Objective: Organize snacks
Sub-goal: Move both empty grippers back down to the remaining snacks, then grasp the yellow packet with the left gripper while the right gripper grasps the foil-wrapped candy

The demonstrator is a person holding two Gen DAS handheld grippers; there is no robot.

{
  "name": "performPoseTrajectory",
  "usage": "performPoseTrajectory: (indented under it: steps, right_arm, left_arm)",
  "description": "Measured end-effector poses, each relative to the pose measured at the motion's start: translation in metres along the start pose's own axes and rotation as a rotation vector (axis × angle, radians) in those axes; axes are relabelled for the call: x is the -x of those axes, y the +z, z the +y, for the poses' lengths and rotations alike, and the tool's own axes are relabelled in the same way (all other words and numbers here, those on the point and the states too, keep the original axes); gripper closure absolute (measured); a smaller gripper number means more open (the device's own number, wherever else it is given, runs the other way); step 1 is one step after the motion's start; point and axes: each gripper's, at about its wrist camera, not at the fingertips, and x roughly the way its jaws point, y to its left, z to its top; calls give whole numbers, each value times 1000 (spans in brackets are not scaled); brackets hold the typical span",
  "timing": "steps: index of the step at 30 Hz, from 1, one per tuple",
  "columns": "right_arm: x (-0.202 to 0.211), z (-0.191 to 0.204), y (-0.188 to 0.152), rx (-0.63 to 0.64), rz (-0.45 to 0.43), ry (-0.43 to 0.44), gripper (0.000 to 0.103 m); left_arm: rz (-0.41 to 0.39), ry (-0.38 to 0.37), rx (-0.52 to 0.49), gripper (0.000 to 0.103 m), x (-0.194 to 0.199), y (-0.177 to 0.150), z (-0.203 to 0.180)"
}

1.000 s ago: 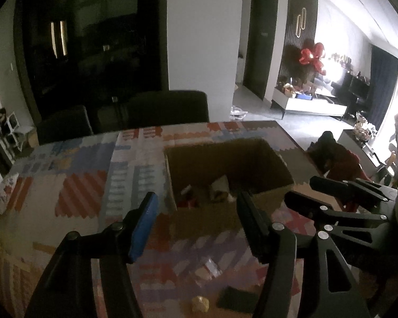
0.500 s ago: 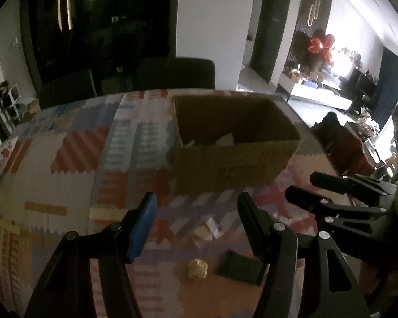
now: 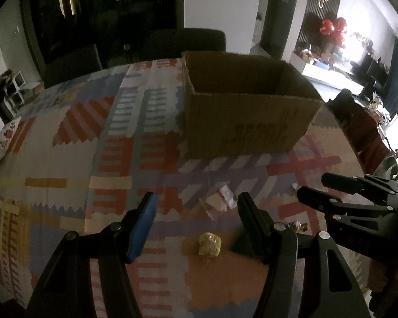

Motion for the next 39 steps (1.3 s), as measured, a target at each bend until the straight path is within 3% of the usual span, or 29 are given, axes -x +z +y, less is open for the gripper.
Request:
performPoseTrajectory:
  steps: [9, 20, 31, 39]
  right_arm:
    - [-22, -6, -19, -43, 67, -22, 50]
    - [-35, -12, -46, -78, 53, -110, 50]
    - [-55, -32, -66, -156, 96, -156, 50]
    - [-70, -33, -72, -189, 139, -141, 50]
  left_arm:
    - [59, 18, -2, 41, -22, -18, 3]
    - [121, 9, -9, 41, -49, -50, 4]
    - [209, 9, -21, 41, -84, -64, -2]
    - [257, -10, -14, 41, -103, -68, -2]
